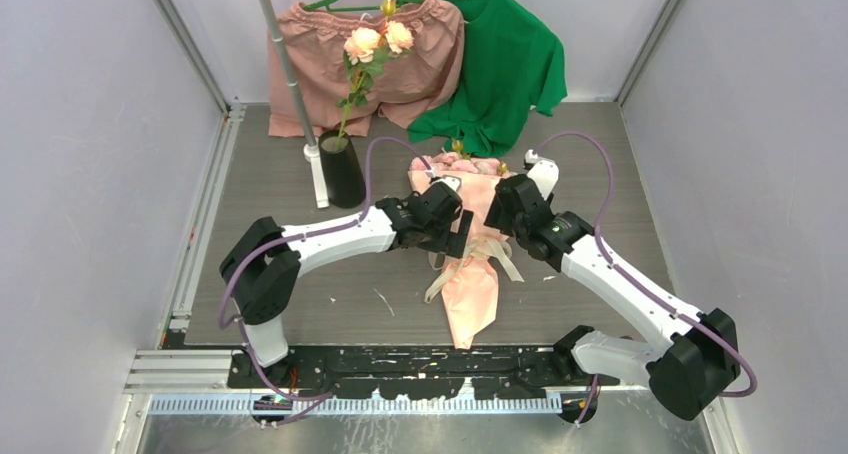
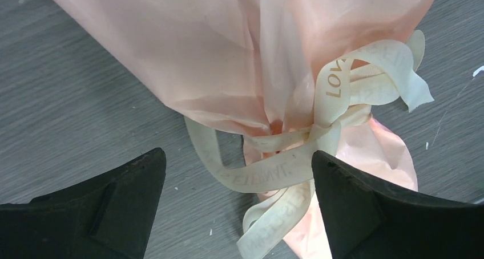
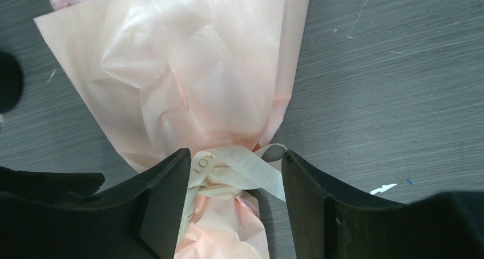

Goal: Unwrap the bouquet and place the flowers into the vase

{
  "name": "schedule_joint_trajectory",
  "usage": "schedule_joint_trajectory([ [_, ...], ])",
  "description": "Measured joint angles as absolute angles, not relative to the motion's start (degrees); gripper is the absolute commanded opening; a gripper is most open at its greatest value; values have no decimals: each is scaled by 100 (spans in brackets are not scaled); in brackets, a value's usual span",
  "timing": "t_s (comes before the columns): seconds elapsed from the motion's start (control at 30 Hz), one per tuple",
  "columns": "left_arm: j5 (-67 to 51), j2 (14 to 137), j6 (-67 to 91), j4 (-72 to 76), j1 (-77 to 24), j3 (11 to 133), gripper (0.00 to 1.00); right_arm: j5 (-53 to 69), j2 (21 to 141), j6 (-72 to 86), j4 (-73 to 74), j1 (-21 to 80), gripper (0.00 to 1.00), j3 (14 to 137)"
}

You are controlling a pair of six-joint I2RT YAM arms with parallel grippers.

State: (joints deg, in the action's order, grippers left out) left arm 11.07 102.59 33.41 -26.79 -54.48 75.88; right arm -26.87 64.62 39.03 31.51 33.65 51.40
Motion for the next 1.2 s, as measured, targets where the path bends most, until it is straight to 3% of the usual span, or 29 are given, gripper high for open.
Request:
schedule_joint_trajectory([
  [0.3,628,10280,3603,-2023,-5360,7314,98,-2692,6565,3935,3129,3365,65,4484],
  [1.2,-1210,12798,4012,-1911,-3907,9850,98,-2410,7627,3577,2532,3024,65,4633],
])
